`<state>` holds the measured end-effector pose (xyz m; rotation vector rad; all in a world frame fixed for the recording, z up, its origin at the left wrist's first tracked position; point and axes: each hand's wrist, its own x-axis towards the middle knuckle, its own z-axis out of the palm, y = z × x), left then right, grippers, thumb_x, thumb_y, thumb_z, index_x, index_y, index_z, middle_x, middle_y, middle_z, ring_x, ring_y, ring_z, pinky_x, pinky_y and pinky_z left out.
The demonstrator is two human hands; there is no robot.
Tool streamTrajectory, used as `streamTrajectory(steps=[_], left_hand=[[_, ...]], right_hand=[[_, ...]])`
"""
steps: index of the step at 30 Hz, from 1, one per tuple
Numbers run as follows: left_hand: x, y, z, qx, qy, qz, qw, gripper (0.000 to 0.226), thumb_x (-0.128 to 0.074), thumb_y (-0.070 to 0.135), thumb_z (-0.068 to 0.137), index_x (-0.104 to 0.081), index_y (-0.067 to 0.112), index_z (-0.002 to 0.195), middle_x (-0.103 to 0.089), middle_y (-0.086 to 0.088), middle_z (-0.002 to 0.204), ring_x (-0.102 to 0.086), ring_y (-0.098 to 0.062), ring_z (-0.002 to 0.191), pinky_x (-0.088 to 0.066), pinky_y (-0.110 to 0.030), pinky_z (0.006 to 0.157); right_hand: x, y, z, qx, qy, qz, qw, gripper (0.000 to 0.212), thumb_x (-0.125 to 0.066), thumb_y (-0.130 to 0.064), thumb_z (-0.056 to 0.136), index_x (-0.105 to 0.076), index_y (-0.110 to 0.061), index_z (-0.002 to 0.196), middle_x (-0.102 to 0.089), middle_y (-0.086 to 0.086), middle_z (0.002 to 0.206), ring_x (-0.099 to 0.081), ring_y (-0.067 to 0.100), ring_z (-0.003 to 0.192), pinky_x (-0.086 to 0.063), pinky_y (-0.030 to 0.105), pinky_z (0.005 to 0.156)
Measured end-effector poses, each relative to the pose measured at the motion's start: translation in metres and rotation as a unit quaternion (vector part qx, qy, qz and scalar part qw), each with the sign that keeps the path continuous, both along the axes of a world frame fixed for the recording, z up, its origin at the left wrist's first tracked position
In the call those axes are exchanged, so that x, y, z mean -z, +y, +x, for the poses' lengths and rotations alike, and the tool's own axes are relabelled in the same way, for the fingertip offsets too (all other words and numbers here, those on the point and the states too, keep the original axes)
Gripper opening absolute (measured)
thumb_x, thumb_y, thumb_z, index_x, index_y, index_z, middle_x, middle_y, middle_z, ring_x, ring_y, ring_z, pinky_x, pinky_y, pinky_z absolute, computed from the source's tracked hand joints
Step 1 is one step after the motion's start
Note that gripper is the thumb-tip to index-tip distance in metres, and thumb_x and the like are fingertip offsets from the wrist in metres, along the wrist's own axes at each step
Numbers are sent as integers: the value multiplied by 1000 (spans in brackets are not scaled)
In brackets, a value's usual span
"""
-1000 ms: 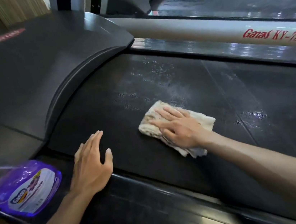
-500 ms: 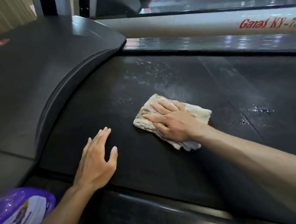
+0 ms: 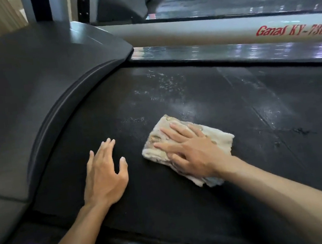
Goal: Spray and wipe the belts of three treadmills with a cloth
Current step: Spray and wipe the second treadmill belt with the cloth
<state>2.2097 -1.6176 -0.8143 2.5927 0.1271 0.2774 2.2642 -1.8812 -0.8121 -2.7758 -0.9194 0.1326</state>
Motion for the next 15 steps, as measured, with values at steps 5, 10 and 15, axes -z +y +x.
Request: streamTrajectory(steps=[5, 10, 15], left_hand=[[6, -5, 1, -52, 45, 12, 998, 74, -49, 39, 101, -14, 17, 162, 2, 3, 171, -1, -18, 156, -8, -35, 127], [9, -2, 5, -73, 63, 13, 995, 80, -51, 41, 99, -11, 12, 162, 6, 0, 170, 3, -19, 157, -8, -37, 127], [11, -2, 5, -66, 54, 24, 996, 78, -52, 38, 98, -17, 9, 161, -3, -3, 170, 4, -15, 157, -2, -33, 127]], right_hand=[[1, -34, 27, 46, 8, -9, 999, 56, -11, -56, 95, -23, -67, 149, -2, -18, 170, 6, 6, 158, -4, 48, 128], [-4, 19, 54, 40, 2, -31, 999, 63, -8, -55, 94, -21, -58, 156, -7, -10, 173, 5, 15, 159, 2, 53, 127], [9, -31, 23, -9, -17, 1, 1000, 54, -21, -51, 98, -30, -63, 150, -13, -13, 171, 3, 8, 159, -5, 48, 128]])
